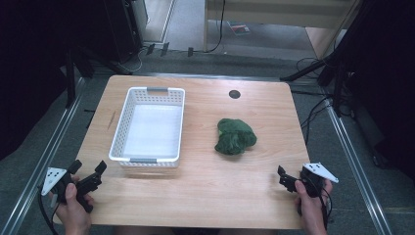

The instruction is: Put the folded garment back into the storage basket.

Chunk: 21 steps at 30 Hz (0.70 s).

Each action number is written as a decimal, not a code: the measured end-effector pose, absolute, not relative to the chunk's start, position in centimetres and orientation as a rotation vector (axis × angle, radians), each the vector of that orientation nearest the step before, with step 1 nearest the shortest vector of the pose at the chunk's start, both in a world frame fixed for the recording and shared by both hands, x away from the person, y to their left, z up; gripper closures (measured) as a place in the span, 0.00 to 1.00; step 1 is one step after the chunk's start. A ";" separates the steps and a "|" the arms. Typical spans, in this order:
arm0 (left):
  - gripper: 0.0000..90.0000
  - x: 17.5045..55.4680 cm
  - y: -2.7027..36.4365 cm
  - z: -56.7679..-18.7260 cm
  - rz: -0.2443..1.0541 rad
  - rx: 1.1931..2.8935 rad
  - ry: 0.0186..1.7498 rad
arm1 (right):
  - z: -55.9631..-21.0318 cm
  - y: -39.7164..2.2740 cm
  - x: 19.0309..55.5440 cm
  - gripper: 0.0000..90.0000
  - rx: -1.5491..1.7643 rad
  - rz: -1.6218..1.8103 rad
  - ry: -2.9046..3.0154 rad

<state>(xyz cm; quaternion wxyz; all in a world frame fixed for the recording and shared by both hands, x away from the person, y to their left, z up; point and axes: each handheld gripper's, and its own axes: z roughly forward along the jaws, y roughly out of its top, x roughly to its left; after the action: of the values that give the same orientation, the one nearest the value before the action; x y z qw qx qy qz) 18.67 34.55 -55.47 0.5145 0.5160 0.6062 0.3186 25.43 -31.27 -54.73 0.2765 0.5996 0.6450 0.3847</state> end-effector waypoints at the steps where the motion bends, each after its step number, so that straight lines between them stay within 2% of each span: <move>1: 0.03 18.7 34.5 -55.5 0.766 1.240 1.458 | -54.7 -31.3 25.4 0.08 1.611 1.033 1.733; 14: 0.03 19.1 34.8 -55.3 0.727 1.268 1.454 | -54.7 -31.5 25.4 0.11 1.614 1.060 1.705; 21: 0.03 18.4 34.8 -53.6 0.754 1.257 1.435 | -54.7 -31.5 25.6 0.11 1.644 0.984 1.676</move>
<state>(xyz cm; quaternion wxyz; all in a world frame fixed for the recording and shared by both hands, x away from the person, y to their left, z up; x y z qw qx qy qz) 18.36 34.82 -53.55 0.5185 0.5239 0.5983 0.3142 25.56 -31.45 -54.71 0.2937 0.6175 0.6293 0.3694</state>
